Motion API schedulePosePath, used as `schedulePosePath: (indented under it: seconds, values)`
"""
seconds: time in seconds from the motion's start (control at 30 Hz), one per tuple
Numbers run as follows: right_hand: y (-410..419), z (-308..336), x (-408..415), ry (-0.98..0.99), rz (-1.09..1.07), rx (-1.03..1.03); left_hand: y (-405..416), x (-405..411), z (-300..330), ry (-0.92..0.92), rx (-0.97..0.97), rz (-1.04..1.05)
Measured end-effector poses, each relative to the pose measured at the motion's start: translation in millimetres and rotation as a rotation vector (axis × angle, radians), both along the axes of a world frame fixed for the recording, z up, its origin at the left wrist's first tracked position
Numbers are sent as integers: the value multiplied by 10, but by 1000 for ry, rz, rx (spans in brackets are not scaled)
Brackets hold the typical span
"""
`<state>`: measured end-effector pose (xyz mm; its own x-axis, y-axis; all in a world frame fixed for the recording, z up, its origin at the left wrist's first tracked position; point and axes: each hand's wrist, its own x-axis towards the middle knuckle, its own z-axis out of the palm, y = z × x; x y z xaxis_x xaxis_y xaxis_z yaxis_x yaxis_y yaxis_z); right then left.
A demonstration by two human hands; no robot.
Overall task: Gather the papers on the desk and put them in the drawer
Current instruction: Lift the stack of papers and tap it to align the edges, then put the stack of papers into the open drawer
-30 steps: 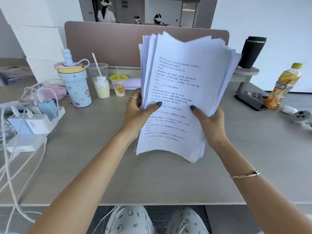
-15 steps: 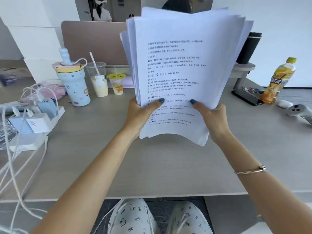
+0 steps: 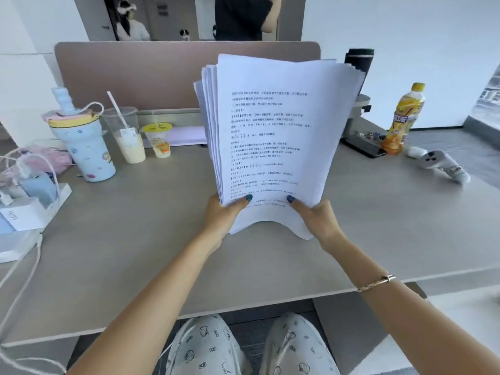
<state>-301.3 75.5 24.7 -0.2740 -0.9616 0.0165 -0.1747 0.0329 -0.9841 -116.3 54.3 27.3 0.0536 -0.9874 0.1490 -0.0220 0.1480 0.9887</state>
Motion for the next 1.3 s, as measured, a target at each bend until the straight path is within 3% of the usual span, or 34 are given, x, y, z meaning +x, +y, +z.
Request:
schedulePosePath:
  seconds: [0.23, 0.53, 1.07, 1.3]
  values:
    - [259, 225, -528, -58, -80, -142, 26, -498, 131, 14, -91, -150]
    - [974, 354, -1674, 12, -228, -176, 333, -1597, 169, 75, -35, -437]
    - [2531, 176, -3073, 120, -634, -17, 1069, -3374, 39, 152, 18, -798]
    - [3105, -55, -3467, 142, -675, 177, 1005, -3853, -99, 42, -26, -830]
